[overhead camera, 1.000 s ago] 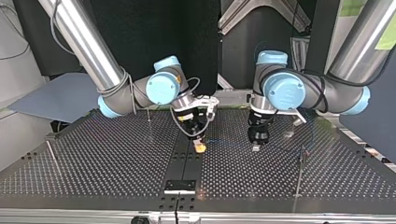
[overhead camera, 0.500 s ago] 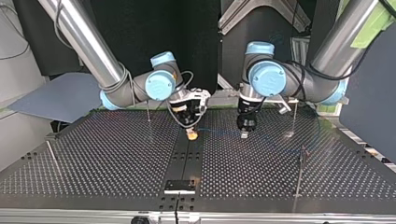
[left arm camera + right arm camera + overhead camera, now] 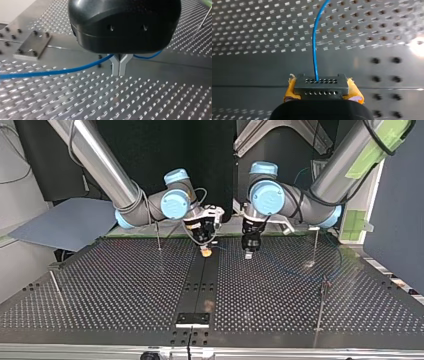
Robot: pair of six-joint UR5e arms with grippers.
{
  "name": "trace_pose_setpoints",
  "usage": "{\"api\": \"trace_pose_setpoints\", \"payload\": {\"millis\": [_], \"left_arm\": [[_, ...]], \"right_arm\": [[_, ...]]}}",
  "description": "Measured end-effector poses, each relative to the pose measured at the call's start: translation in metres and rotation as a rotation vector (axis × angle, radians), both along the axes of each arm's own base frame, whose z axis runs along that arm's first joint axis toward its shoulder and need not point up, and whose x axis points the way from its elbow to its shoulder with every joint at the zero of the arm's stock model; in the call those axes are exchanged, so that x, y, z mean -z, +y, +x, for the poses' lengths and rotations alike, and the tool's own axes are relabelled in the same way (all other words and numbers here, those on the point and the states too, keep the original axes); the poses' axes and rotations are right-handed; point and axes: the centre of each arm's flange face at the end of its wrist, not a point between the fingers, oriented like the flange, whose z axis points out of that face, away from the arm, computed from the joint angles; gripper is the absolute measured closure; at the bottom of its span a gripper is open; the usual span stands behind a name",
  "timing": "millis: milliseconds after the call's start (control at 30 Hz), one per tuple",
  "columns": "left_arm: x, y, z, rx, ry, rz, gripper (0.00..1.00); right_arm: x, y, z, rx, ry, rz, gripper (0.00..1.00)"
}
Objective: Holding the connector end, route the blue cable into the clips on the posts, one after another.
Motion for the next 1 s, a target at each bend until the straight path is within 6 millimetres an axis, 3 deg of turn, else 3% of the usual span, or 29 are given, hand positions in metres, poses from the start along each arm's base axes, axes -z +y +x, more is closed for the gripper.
{"api": "trace_pose_setpoints", "payload": {"millis": [500,667,1000], "left_arm": [[0.065,-0.059,-0.017,0.019,0.028,-0.013,1.0],[0.094,-0.063,-0.023,0.033,0.077,0.005,1.0],[0.143,-0.064,-0.03,0.057,0.144,0.017,1.0]], "right_arm": [[0.062,-0.006,-0.023,0.043,0.072,0.043,1.0],[0.092,-0.006,-0.033,0.062,0.09,0.06,1.0],[0.114,-0.011,-0.049,0.086,0.084,0.053,1.0]]}}
